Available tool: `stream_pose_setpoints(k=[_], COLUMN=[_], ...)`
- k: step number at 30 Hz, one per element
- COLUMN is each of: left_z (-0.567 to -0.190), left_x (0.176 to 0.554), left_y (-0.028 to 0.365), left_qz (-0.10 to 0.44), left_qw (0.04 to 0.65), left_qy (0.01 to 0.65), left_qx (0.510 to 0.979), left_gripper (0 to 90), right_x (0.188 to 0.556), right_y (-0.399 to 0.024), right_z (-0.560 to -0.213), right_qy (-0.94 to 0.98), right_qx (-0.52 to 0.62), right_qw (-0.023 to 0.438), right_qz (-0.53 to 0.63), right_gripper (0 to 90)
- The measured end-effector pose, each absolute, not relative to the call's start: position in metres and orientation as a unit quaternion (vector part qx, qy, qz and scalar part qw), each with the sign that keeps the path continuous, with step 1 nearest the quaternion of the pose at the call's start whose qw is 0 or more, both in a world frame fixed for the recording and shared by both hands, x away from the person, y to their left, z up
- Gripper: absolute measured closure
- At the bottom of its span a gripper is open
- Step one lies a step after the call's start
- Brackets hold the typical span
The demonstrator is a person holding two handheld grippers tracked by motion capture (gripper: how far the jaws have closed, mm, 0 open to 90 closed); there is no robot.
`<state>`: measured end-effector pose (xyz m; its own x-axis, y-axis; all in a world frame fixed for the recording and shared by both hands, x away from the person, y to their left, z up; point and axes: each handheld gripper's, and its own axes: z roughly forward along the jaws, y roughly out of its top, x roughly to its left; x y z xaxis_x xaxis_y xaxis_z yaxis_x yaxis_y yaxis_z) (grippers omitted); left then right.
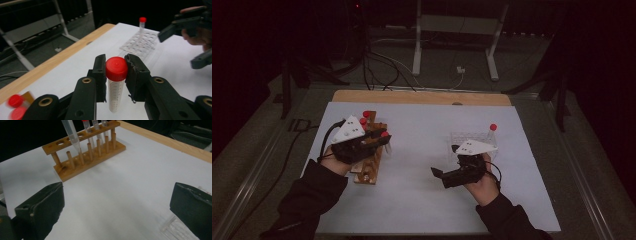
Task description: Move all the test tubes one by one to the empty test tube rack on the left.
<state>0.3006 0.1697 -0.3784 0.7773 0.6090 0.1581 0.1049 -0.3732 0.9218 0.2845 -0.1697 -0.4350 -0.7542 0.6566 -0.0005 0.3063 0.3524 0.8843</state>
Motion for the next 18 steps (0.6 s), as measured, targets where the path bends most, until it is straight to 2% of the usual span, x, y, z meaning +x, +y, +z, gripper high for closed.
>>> stream_pose_setpoints(k=[18], left_z=[-0.379], left_x=[0.308], left_y=[0.222], left_qz=[0.301], left_qw=[0.499], left_qy=[0.297], left_qx=[0.756], left_gripper=[72.1], right_x=[0.283], right_y=[-0.172], right_z=[-0.435], right_qy=[0.797], right_qx=[0.286], right_qw=[0.175], right_qz=[0.502], right_gripper=[0.0])
